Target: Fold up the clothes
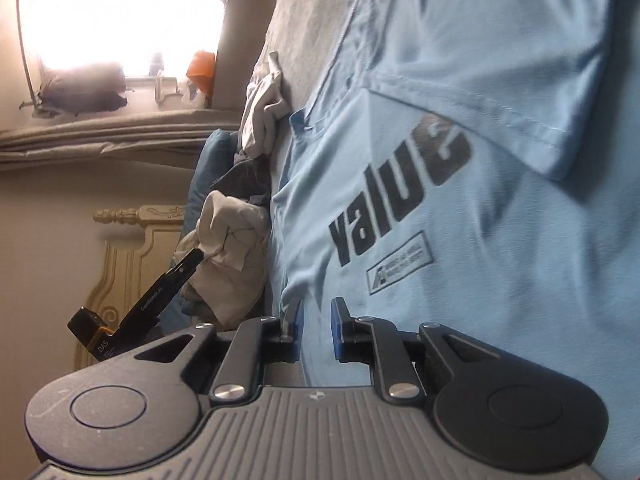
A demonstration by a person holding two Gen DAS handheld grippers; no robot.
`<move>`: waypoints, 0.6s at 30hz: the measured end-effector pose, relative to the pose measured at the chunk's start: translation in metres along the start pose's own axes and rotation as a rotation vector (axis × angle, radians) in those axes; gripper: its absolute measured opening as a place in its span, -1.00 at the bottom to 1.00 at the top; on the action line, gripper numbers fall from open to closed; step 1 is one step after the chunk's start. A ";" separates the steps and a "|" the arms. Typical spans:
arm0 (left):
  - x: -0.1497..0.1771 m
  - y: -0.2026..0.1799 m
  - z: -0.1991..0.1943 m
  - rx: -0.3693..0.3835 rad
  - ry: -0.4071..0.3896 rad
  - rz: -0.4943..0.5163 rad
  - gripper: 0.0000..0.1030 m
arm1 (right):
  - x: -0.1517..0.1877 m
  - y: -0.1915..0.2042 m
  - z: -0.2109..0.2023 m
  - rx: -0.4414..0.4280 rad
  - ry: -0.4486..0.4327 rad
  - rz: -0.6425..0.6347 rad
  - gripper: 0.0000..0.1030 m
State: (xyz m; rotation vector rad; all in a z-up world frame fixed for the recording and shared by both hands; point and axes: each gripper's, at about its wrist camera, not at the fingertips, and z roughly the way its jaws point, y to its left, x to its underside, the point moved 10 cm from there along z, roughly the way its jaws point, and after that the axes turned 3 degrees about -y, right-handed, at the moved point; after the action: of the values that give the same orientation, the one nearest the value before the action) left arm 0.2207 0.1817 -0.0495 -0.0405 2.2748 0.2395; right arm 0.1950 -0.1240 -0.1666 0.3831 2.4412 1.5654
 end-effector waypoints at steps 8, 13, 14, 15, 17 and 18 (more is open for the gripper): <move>0.106 0.059 0.007 0.004 0.120 -0.226 0.66 | 0.025 0.091 0.062 0.138 0.100 -0.311 -0.34; 0.139 0.060 0.014 0.110 0.114 -0.455 0.40 | 0.047 0.150 0.138 0.227 0.170 -0.576 -0.29; 0.143 0.059 0.015 0.135 0.108 -0.488 0.36 | 0.050 0.159 0.154 0.245 0.182 -0.615 -0.28; 0.145 0.059 0.017 0.142 0.105 -0.506 0.32 | 0.054 0.166 0.171 0.261 0.193 -0.647 -0.28; 0.150 0.060 0.022 0.145 0.101 -0.532 0.10 | 0.061 0.178 0.203 0.287 0.224 -0.704 -0.27; 0.152 0.062 0.025 0.142 0.099 -0.547 0.08 | 0.065 0.181 0.220 0.305 0.240 -0.736 -0.27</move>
State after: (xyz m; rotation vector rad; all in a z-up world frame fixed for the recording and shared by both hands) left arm 0.1331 0.2542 -0.1697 -0.6006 2.2744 -0.2154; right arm 0.2220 0.1580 -0.0947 -0.6343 2.5441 0.9648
